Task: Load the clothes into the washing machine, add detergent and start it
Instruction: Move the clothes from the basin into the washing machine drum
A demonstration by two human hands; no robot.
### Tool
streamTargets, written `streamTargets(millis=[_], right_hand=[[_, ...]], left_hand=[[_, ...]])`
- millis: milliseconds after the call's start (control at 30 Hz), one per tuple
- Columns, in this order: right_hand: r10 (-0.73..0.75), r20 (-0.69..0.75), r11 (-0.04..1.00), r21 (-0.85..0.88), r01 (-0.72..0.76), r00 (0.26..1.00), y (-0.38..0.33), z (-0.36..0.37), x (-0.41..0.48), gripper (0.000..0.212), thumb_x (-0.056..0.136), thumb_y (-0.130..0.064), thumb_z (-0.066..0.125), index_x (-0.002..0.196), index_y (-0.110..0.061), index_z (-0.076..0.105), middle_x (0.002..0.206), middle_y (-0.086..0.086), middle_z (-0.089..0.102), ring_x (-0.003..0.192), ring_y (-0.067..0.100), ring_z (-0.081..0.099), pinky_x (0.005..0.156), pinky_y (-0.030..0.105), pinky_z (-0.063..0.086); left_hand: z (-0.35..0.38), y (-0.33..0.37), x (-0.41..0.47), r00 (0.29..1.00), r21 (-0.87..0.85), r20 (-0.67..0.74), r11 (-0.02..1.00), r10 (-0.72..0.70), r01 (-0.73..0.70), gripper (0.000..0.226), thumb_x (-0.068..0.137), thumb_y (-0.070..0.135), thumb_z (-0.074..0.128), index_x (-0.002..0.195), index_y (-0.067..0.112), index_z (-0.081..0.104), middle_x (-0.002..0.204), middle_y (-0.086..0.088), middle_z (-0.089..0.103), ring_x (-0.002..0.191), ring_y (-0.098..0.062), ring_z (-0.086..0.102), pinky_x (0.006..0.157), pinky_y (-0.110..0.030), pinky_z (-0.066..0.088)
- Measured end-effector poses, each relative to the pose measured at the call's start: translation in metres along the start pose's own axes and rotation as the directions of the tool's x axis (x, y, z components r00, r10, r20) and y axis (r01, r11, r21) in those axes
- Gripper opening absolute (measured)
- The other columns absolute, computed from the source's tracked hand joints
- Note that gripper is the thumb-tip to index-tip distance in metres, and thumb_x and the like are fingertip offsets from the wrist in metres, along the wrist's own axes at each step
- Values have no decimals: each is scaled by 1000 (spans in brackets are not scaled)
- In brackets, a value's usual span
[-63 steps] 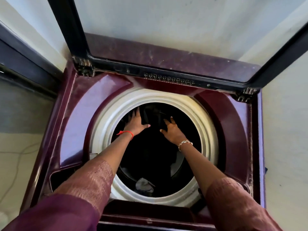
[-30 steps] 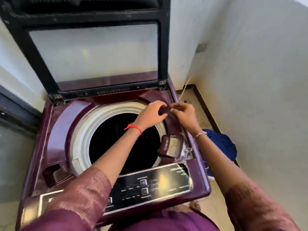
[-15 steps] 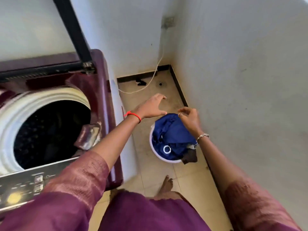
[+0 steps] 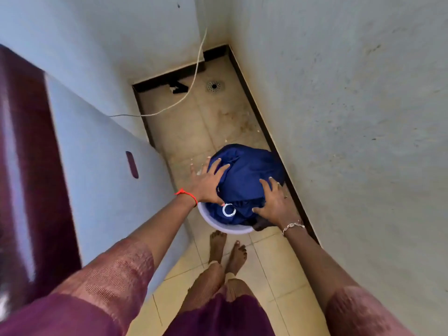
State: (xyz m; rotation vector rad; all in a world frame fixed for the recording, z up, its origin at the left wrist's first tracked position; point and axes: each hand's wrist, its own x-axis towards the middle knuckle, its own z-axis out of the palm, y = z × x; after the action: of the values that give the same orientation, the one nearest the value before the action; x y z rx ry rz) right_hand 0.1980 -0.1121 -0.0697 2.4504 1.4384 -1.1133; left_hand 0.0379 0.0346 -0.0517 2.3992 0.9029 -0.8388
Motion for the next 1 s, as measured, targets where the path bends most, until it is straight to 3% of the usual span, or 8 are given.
streamTargets(millis=[167,300,467,533,667,800,867,1000], right_hand=[[26,66,996,-85,-20,997,22,75,59,101,79,-43,68,147,-29,-5,156,8,-11,144,35,-2,110,59,21],[-7,-20,990,-143,4,1000,26,124,107,113,74,-50,70,143,-36,-18,154,12,-21,142,40,-8,104,68,20],[-56,-153,961,-276,12,987,22,174,164,124,58,-56,78,143,-43,-11,155,14,-6,140,46,11,91,75,28],[-65,-193,951,-308,3,979,26,186,177,120,61,-52,78,144,-44,-8,155,13,-1,139,46,12,90,77,26],[-125,-259,937,-347,29,958,39,201,199,106,74,-23,73,143,-46,-4,155,13,-2,139,49,8,89,77,28],[-184,-217,921,-378,91,959,48,202,212,96,75,-6,68,143,-44,12,155,16,11,134,53,20,78,73,41],[-222,-160,914,-376,148,962,52,198,216,92,79,-2,63,144,-43,12,156,14,7,135,54,18,81,70,43],[-236,-115,926,-327,188,965,49,181,212,84,88,2,50,145,-40,6,157,11,-2,137,50,16,87,58,49]], left_hand=[[73,-21,73,999,192,40,981,17,-25,120,68,60,67,146,28,-19,157,-6,-17,143,-36,-14,107,-67,11],[125,-43,121,1000,217,4,976,16,-17,123,68,56,68,141,29,-28,155,-7,-22,142,-36,-18,108,-65,8],[175,-57,177,996,254,-77,967,54,-33,133,63,50,75,133,34,-36,154,-8,-25,141,-36,-23,109,-62,-7],[189,-56,193,995,247,-92,969,31,-7,137,58,57,76,133,34,-36,154,-8,-26,140,-37,-22,108,-64,-8],[211,-48,215,990,237,-137,970,-29,61,128,61,68,66,134,31,-33,152,-9,-29,139,-43,-22,99,-75,-7],[217,-39,227,991,115,-120,991,-56,70,105,81,45,59,145,25,-21,154,-9,-24,140,-41,-22,104,-71,3],[220,-36,230,993,-13,-97,998,-61,60,92,86,29,58,149,23,-10,156,-7,-18,143,-37,-15,110,-67,12],[210,-37,224,974,-301,-224,953,-35,-35,79,78,-9,57,145,14,22,153,-10,18,140,-34,20,106,-46,37]])
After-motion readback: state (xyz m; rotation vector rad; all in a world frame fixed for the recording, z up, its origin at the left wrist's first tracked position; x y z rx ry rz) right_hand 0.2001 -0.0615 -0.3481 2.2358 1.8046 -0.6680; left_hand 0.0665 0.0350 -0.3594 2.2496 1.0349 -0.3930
